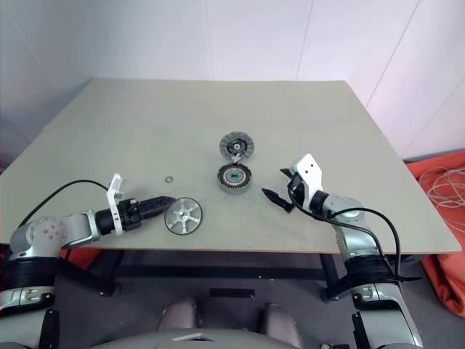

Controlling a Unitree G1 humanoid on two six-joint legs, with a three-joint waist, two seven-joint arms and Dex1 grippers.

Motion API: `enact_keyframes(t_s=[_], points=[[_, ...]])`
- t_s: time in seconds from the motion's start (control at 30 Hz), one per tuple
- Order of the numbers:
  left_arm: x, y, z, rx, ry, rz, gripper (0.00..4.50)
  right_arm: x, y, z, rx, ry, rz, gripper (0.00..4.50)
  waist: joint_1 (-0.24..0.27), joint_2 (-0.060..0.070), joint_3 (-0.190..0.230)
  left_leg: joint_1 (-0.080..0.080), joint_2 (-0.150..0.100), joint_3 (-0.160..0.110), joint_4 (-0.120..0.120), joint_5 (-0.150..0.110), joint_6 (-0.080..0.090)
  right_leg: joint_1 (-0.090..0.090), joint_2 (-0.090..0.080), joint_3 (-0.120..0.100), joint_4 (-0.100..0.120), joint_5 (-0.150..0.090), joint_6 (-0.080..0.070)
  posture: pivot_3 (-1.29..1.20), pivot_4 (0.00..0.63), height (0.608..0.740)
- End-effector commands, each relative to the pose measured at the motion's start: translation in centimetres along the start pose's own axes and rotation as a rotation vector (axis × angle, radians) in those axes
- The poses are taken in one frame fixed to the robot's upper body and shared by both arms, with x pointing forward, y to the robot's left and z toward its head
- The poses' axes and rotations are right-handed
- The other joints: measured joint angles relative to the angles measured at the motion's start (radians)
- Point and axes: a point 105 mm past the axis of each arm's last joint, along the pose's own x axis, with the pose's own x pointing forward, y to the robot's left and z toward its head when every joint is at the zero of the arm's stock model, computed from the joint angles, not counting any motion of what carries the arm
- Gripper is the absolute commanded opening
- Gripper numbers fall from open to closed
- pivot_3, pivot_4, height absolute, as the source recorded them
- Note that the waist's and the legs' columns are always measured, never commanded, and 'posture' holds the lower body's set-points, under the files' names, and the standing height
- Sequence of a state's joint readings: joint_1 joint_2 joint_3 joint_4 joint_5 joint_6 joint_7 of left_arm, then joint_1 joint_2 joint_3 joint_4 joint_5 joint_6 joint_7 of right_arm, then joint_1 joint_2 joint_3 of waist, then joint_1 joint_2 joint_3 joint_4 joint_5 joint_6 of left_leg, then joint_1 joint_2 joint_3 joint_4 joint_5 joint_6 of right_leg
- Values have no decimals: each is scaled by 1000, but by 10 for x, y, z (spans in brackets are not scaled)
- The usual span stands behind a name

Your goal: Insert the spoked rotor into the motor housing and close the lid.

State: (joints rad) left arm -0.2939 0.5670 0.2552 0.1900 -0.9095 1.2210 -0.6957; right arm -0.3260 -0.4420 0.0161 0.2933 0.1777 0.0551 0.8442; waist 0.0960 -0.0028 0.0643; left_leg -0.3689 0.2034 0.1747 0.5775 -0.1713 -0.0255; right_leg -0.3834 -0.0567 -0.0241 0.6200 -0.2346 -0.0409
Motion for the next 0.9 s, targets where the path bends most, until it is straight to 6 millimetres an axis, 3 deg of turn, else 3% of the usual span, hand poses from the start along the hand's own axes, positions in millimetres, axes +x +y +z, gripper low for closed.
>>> enact_keyframes(t_s=[0.03,0.17,0.3,0.47,0.73,0.9], points=[[0,-3,-5,6,53,-16,4456,-4,7,19,0,-54,63,4500,1,0,0,0,0,0,0,0,0,0,0,0,0,0,0,0,0,740],[-1,0,-9,14,76,-5,4456,-17,38,30,3,-59,276,4500,3,0,0,0,0,0,0,-1,2,2,0,0,-2,0,0,0,0,740],[0,-1,-11,10,83,-20,4456,-18,38,34,-30,-37,290,4500,0,0,0,4,0,-1,0,-2,3,5,0,0,-3,-1,2,0,0,740],[4,-3,-13,2,92,-39,3256,-15,38,37,-40,-43,291,4500,1,1,0,6,0,-1,0,-1,2,8,0,0,-3,-4,7,0,0,740],[10,-5,-11,-2,79,-71,592,-12,38,38,-51,-42,294,4500,2,1,0,5,0,-1,0,-2,3,7,-1,0,-4,-1,2,0,0,740],[10,-6,-7,-9,45,-89,428,-11,37,37,-52,-43,279,4500,2,1,0,5,0,-1,0,-2,3,7,0,-1,-4,-1,2,0,0,740]])
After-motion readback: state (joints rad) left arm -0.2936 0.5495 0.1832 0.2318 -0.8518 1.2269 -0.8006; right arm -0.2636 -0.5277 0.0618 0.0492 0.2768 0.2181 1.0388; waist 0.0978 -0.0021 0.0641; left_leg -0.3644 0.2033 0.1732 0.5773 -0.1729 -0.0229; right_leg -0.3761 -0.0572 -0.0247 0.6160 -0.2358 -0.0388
